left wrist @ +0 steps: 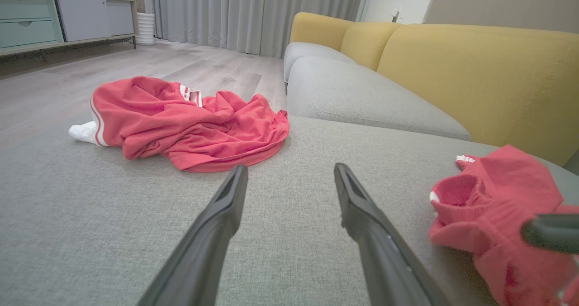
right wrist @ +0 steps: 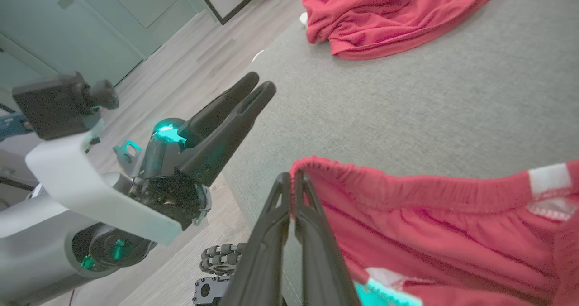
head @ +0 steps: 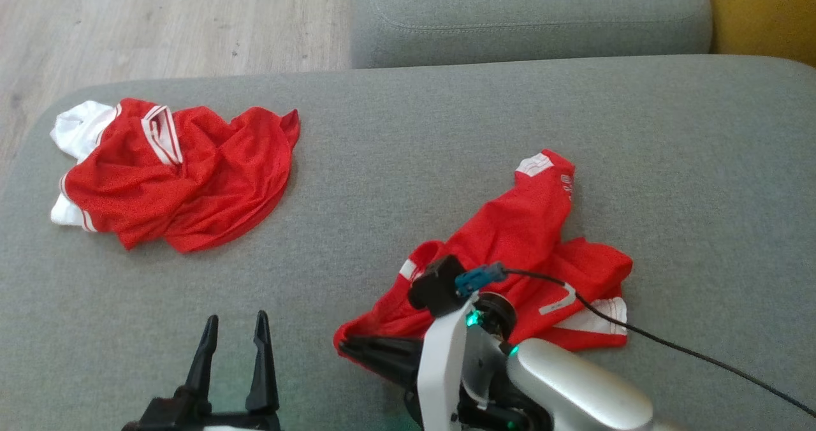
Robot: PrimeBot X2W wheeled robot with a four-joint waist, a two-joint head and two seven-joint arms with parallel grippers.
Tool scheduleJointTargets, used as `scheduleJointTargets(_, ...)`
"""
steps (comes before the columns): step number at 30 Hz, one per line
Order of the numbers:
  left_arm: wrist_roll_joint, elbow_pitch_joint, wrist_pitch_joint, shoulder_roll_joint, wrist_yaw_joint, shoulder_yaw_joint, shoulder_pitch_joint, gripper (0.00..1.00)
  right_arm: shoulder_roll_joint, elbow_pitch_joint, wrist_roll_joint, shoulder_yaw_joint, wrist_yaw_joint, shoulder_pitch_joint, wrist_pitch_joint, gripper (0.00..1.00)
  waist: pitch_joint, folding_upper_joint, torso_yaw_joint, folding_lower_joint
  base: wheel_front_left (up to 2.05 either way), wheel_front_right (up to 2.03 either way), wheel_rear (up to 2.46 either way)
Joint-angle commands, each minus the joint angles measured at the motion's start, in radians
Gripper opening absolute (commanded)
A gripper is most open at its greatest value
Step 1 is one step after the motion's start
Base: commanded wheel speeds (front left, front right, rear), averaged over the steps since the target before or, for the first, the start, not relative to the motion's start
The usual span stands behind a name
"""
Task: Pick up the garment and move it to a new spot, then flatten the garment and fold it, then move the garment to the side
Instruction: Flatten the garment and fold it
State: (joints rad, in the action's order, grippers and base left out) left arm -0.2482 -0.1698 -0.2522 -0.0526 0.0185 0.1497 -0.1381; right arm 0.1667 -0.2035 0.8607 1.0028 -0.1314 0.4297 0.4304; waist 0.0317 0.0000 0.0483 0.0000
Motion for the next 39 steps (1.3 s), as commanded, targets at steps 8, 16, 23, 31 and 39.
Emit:
scheduleJointTargets(8, -0.016, 0.027, -0.010, 0.002, -0.010, -0.023, 0.038, 1.00, 0.026, -0.063, -0.080, 0.124, 0.001, 0.117, -0.273, 1.00, -0.008, 0.0000, -0.002, 0.0000, 0.00, 0.00, 0.00)
scheduleJointTargets(16, -0.021, 0.041, -0.010, 0.002, -0.022, -0.037, 0.016, 1.00, 0.130, -0.094, -0.261, -0.070, 0.001, 0.046, -0.489, 1.00, -0.016, 0.0000, -0.032, 0.0000, 0.00, 0.00, 0.00)
scheduleJointTargets(23, -0.026, 0.048, -0.010, 0.002, -0.026, -0.033, 0.014, 1.00, 0.158, -0.114, -0.485, -0.413, 0.001, -0.112, -0.607, 1.00, -0.016, 0.0000, -0.049, 0.0000, 0.00, 0.00, 0.00)
scheduleJointTargets(31, -0.015, 0.049, -0.010, 0.002, -0.015, -0.016, 0.009, 1.00, 0.049, -0.076, -0.716, -0.805, 0.001, -0.344, -0.683, 1.00, -0.026, 0.0000, -0.053, 0.0000, 0.00, 0.00, 0.00)
scheduleJointTargets(39, 0.030, 0.039, -0.010, 0.002, 0.002, -0.022, -0.002, 1.00, -0.078, -0.032, -0.808, -0.972, 0.001, -0.490, -0.692, 1.00, -0.034, 0.0000, -0.052, 0.0000, 0.00, 0.00, 0.00)
